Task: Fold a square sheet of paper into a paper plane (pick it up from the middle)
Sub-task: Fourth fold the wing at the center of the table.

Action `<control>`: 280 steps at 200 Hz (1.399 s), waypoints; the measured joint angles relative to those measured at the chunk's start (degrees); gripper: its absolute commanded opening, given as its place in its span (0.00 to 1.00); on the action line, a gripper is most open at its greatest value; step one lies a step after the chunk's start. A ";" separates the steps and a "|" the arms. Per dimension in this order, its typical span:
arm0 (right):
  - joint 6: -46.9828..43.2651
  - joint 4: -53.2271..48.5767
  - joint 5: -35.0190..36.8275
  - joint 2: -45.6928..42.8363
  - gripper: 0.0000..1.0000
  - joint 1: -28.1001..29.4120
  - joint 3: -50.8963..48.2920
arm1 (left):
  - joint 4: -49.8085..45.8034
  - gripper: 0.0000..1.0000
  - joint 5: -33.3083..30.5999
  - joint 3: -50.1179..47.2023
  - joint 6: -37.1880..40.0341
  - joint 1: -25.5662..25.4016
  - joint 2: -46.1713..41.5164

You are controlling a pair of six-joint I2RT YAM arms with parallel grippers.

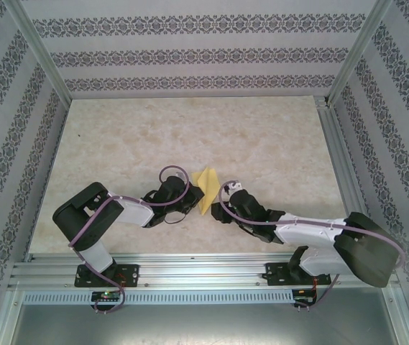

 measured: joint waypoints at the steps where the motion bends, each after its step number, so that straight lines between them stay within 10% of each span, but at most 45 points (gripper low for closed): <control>1: 0.00 0.15 0.00 0.22 0.34 0.04 0.15 | -0.02 0.04 0.00 0.00 0.00 0.00 0.00; 209: -0.11 -3.30 -0.76 9.66 0.27 1.25 8.22 | -1.62 0.09 0.02 1.90 0.46 0.00 0.00; 280: -1.62 -3.19 -0.42 10.95 0.11 1.62 8.48 | -1.68 0.14 0.11 1.92 0.46 0.00 0.00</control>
